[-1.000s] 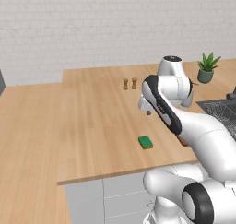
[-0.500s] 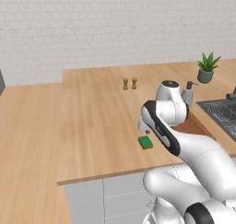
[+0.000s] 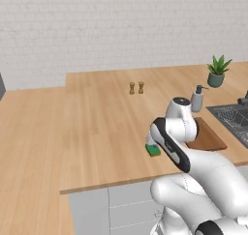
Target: Pick up the sponge from the counter and clean the cutting board by briefly scrubbing or pressing down on the cutting board. Once finished, release the sponge.
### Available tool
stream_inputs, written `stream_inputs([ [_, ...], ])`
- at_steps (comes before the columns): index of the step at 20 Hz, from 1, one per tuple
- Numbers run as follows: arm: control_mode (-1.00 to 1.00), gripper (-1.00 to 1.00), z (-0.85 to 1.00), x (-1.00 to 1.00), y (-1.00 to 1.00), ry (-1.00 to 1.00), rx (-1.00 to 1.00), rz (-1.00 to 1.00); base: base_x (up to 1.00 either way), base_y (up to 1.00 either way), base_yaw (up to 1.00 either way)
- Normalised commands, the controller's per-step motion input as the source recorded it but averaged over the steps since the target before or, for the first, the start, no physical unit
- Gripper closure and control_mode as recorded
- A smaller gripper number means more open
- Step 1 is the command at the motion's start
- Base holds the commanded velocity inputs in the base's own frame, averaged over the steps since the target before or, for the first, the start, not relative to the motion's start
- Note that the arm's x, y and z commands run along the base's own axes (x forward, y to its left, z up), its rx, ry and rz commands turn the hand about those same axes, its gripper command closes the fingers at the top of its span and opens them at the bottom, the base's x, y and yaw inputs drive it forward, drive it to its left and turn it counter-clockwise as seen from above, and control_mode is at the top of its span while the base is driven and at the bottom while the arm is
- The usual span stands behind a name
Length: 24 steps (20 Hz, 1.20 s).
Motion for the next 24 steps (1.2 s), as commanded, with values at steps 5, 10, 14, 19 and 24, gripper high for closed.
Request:
stream_inputs([
  [5, -1.00, -1.00, -0.13, 0.33, -0.02, 0.03, 0.01, 0.00, 0.00, 0.00, 0.00],
  [10, -1.00, -1.00, -0.18, 0.28, 0.00, 0.02, 0.00, 0.00, 0.00, 0.00, 0.00],
  [14, -1.00, -1.00, -0.16, 0.35, 0.00, 0.04, 0.00, 0.00, 0.00, 0.00, 0.00],
  [19, -1.00, -1.00, -0.21, 0.34, 0.02, 0.06, 0.00, 0.00, 0.00, 0.00, 0.00],
  [24, -1.00, -1.00, -0.14, 0.03, 0.07, 0.00, 0.00, 0.00, 0.00, 0.00, 0.00],
])
